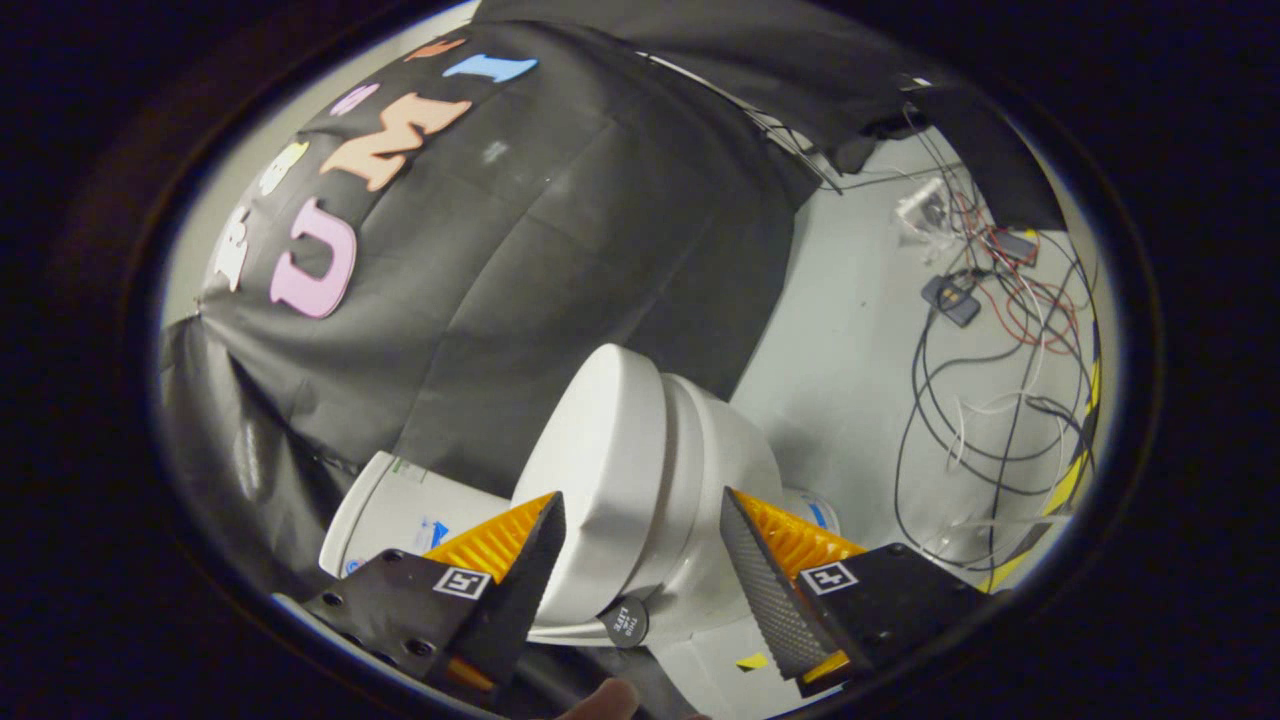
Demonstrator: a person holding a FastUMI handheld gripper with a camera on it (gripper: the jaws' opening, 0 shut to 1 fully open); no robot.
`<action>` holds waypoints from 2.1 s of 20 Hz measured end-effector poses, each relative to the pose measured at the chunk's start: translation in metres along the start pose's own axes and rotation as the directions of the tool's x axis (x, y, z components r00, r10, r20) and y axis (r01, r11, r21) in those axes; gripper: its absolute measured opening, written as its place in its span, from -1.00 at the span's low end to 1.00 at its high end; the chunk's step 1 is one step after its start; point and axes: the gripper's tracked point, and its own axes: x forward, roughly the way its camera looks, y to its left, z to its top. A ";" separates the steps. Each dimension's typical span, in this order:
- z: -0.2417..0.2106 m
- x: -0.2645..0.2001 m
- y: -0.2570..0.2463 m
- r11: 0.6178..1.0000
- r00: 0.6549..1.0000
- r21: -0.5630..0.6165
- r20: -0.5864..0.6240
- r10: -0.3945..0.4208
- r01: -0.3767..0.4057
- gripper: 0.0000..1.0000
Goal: Open the toilet lid.
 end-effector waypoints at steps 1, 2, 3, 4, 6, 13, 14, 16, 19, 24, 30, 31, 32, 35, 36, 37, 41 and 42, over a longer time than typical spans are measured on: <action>-0.006 0.001 -0.007 1.000 1.000 0.019 -0.018 -0.018 0.018 0.93; -0.022 0.001 -0.016 0.999 0.997 0.020 -0.059 -0.050 0.051 0.93; -0.038 -0.003 -0.024 0.996 0.990 0.012 -0.114 -0.084 0.086 0.92; -0.048 -0.006 -0.023 0.996 0.986 0.029 -0.144 -0.082 0.088 0.93; -0.050 -0.010 -0.018 0.995 0.988 0.060 -0.136 -0.074 0.083 0.83; -0.102 -0.015 -0.007 0.998 0.956 0.050 -0.290 -0.031 0.048 0.61; -0.101 -0.014 -0.005 0.998 0.954 0.058 -0.301 -0.015 0.034 0.38; -0.110 -0.014 0.005 0.995 0.941 0.096 -0.337 0.027 0.006 -0.07; -0.108 -0.010 0.009 0.987 0.946 0.155 -0.323 0.002 0.050 -0.67; -0.106 -0.005 0.012 0.984 0.952 0.167 -0.305 -0.005 0.059 -0.68; -0.106 -0.007 0.016 0.986 0.958 0.166 -0.286 0.025 0.024 -0.71; -0.106 -0.006 0.017 0.983 0.958 0.184 -0.286 0.028 0.026 -0.72; -0.106 -0.005 0.016 0.985 0.955 0.168 -0.296 0.020 0.032 -0.72; -0.106 -0.008 0.016 0.993 0.940 0.107 -0.340 -0.017 0.056 -0.74; -0.105 -0.008 0.016 0.992 0.939 0.109 -0.343 -0.023 0.064 -0.75; -0.104 -0.008 0.017 0.991 0.940 0.114 -0.340 -0.029 0.072 -0.75; -0.101 -0.006 0.017 0.992 0.941 0.046 -0.324 -0.095 0.116 -0.76; -0.100 -0.007 0.017 0.992 0.941 0.045 -0.324 -0.098 0.118 -0.76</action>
